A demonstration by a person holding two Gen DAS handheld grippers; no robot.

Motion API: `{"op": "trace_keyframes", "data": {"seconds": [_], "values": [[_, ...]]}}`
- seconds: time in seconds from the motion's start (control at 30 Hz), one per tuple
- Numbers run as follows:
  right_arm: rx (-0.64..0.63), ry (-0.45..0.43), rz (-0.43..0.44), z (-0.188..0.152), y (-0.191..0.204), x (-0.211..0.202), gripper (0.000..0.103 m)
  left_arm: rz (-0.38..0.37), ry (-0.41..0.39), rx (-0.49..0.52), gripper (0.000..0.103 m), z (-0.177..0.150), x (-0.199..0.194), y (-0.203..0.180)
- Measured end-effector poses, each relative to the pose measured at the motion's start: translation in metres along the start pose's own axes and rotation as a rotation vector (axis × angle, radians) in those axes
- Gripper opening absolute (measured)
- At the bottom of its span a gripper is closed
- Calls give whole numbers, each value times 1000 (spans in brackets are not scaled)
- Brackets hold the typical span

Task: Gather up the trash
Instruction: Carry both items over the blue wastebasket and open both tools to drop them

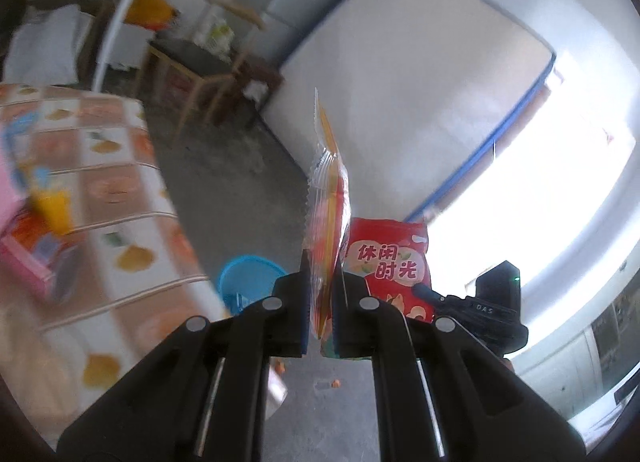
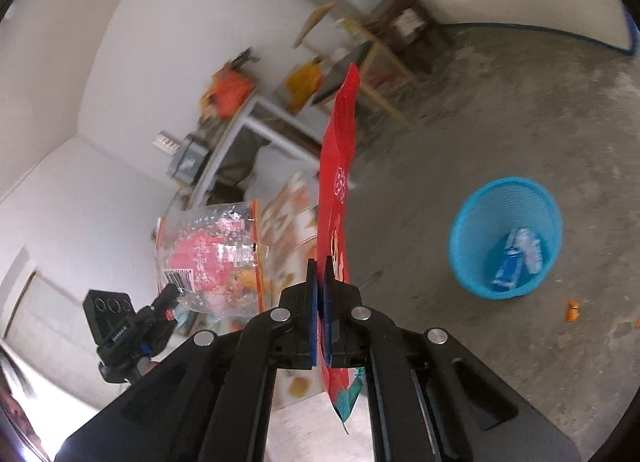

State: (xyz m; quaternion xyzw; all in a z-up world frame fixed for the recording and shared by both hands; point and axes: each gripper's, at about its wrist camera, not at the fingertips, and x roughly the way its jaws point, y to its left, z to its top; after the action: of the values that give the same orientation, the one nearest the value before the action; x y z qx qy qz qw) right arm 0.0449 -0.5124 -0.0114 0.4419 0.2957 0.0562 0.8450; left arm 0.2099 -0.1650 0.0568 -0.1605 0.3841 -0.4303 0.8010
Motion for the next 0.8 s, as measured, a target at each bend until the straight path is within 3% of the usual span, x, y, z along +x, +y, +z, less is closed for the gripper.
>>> {"op": "trace_keyframes", "data": {"seconds": [0.17, 0.33, 0.5, 0.63, 0.7, 0.77, 0.8], "values": [[47, -28, -100, 17, -47, 3, 2, 53, 189, 42, 7, 12, 99, -15], [125, -9, -174, 29, -103, 34, 2, 165, 391, 76, 7, 7, 210, -8], [170, 13, -257, 40, -141, 75, 2, 259, 519, 112, 7, -5, 294, 5], [156, 13, -328, 52, -160, 109, 3, 331, 584, 136, 8, -12, 337, 17], [140, 16, -381, 57, -168, 127, 3, 378, 597, 143, 13, -13, 355, 26], [128, 23, -412, 59, -181, 148, 4, 395, 606, 144, 37, -15, 366, 33], [131, 36, -419, 58, -190, 160, 6, 405, 600, 136, 43, -15, 368, 36]]}}
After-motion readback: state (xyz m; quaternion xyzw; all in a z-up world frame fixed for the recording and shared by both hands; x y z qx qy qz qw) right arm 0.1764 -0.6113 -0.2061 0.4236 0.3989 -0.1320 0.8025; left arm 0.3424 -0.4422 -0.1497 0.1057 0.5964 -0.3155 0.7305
